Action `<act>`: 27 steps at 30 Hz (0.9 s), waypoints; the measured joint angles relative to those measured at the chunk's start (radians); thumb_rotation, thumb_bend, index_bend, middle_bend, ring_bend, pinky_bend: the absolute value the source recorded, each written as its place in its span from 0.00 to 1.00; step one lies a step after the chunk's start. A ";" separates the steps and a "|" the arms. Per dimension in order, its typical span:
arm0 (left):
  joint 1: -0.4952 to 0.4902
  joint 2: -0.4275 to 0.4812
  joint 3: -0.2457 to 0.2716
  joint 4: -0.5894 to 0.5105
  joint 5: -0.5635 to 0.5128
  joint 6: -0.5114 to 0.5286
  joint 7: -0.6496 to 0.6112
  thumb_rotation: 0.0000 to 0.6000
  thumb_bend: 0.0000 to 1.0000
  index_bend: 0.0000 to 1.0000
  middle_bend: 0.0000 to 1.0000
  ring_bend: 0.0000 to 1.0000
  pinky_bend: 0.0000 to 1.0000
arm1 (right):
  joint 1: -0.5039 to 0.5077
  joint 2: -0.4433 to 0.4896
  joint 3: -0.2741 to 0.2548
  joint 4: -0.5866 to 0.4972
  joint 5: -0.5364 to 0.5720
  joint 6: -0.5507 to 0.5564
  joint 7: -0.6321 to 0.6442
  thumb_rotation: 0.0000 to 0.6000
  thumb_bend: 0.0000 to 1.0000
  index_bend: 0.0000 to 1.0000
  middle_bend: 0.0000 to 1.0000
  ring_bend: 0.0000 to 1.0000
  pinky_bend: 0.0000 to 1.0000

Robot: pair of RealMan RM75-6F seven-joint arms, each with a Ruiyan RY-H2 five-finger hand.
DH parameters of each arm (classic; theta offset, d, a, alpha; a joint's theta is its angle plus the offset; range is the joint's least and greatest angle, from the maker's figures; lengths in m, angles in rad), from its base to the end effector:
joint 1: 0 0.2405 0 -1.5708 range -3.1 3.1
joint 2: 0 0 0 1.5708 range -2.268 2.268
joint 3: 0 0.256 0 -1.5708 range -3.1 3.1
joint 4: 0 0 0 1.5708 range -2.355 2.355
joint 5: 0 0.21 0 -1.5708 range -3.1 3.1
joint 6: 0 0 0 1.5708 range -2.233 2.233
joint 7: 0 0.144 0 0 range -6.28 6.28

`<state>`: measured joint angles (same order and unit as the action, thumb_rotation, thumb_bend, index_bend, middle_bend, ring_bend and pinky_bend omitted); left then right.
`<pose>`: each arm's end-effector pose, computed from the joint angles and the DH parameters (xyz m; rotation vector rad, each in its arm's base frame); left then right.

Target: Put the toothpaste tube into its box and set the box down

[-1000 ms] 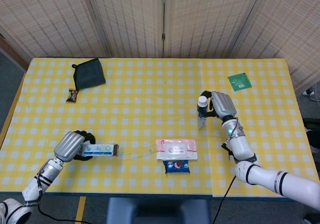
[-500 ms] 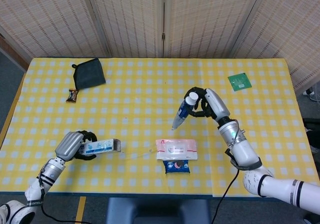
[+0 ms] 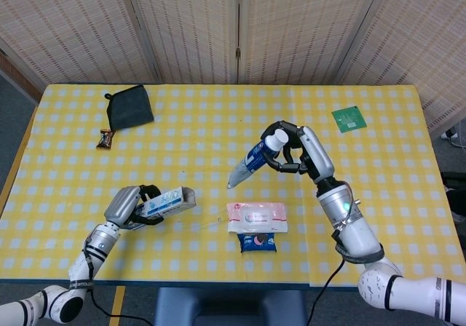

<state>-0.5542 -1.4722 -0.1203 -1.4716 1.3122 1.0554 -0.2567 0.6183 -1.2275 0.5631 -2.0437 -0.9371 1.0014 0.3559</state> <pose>-0.2082 0.3093 0.0130 -1.6044 -1.3978 -1.2131 -0.0604 -0.3335 0.1233 1.2235 -1.7884 1.7936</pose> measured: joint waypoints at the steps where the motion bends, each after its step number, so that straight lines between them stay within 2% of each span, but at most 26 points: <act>1: 0.000 -0.014 -0.012 0.000 -0.013 0.014 0.032 1.00 0.18 0.59 0.54 0.46 0.50 | 0.001 -0.008 -0.001 -0.006 -0.001 0.019 -0.007 1.00 0.52 0.79 0.68 0.62 0.81; 8: 0.004 -0.118 -0.079 0.011 -0.081 0.153 0.261 1.00 0.35 0.59 0.54 0.46 0.50 | 0.022 -0.087 -0.007 -0.031 0.017 0.153 -0.089 1.00 0.52 0.79 0.68 0.62 0.81; 13: -0.003 -0.196 -0.116 0.025 -0.102 0.218 0.371 1.00 0.36 0.59 0.54 0.46 0.50 | 0.040 -0.148 -0.018 -0.032 0.024 0.225 -0.146 1.00 0.52 0.79 0.68 0.62 0.81; 20: -0.008 -0.197 -0.139 -0.053 -0.112 0.214 0.376 1.00 0.36 0.59 0.54 0.47 0.50 | 0.052 -0.200 -0.026 0.013 0.006 0.248 -0.138 1.00 0.52 0.79 0.68 0.62 0.81; 27: -0.010 -0.195 -0.168 -0.085 -0.139 0.207 0.364 1.00 0.36 0.59 0.54 0.47 0.50 | 0.046 -0.254 -0.022 0.066 -0.016 0.261 -0.061 1.00 0.52 0.79 0.68 0.62 0.81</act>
<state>-0.5646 -1.6676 -0.2888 -1.5568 1.1730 1.2623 0.1073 0.6647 -1.4810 0.5408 -1.9780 -0.9533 1.2620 0.2948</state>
